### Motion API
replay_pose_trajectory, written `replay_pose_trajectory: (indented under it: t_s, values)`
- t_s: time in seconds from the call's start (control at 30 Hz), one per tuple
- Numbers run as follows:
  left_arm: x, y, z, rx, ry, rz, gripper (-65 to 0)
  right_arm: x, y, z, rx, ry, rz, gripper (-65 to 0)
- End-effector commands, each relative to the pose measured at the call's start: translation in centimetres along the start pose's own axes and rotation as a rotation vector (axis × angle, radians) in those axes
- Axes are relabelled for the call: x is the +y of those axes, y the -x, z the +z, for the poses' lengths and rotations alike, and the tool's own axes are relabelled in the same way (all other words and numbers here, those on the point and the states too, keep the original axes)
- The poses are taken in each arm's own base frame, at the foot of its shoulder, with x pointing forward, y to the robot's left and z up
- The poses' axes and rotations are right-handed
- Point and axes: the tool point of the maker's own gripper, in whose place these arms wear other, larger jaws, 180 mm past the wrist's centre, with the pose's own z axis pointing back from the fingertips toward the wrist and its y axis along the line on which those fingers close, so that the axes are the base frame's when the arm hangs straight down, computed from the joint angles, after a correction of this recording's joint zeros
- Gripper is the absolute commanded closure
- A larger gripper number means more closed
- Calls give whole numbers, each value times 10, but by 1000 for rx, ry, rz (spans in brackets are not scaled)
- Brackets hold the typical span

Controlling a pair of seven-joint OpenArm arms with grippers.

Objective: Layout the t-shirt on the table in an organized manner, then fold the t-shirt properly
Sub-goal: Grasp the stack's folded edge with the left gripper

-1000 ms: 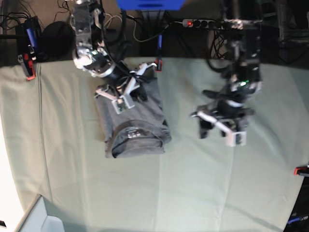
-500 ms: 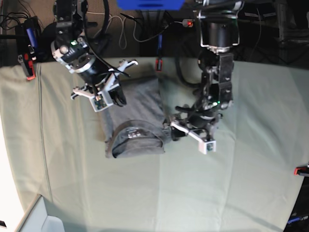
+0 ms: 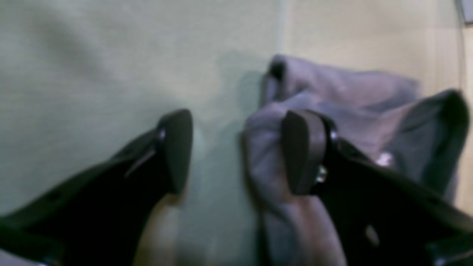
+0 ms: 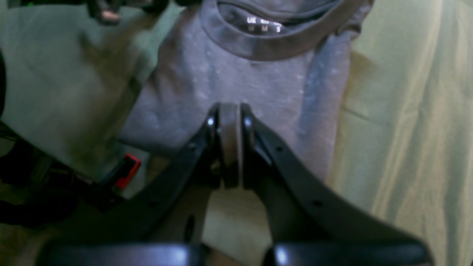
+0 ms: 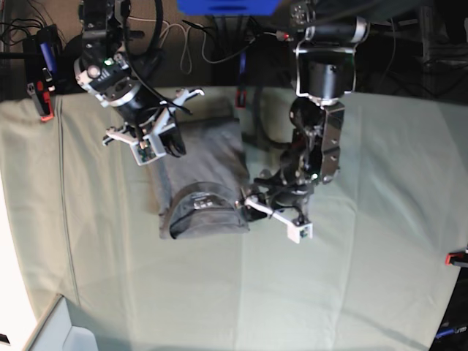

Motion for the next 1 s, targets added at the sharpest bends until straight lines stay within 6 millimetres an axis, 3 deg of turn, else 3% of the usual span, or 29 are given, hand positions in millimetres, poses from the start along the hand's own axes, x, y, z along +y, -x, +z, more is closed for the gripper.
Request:
replay_pose_trajectory:
  t_s: [0.0, 0.17, 0.3, 0.4, 0.5, 0.63, 0.97]
  values:
    - [-16, -13, -4, -19, 39, 0, -337, 2, -11, 2, -45, -12, 3, -2]
    - [-35, -6, -8, 0, 96, -11, -251, 2, -10, 2, -42, -12, 3, -2]
    - [-36, -18, -6, -71, 118, -12, -216, 2, -11, 2, -43, -12, 4, -2]
    - [-37, -22, -4, -100, 133, -13, -130, 2, -11, 2, -44, -12, 4, -2]
    - [-37, -24, -5, -106, 137, 2, 0, 1, -12, 1, -47, -11, 6, -2]
    - [-42, -27, -6, -113, 147, 1, 0, 1, -13, 1, -49, -11, 6, -3]
    - [-64, -69, -7, -174, 183, -29, 0, 1, -13, 1, -49, -11, 6, -4]
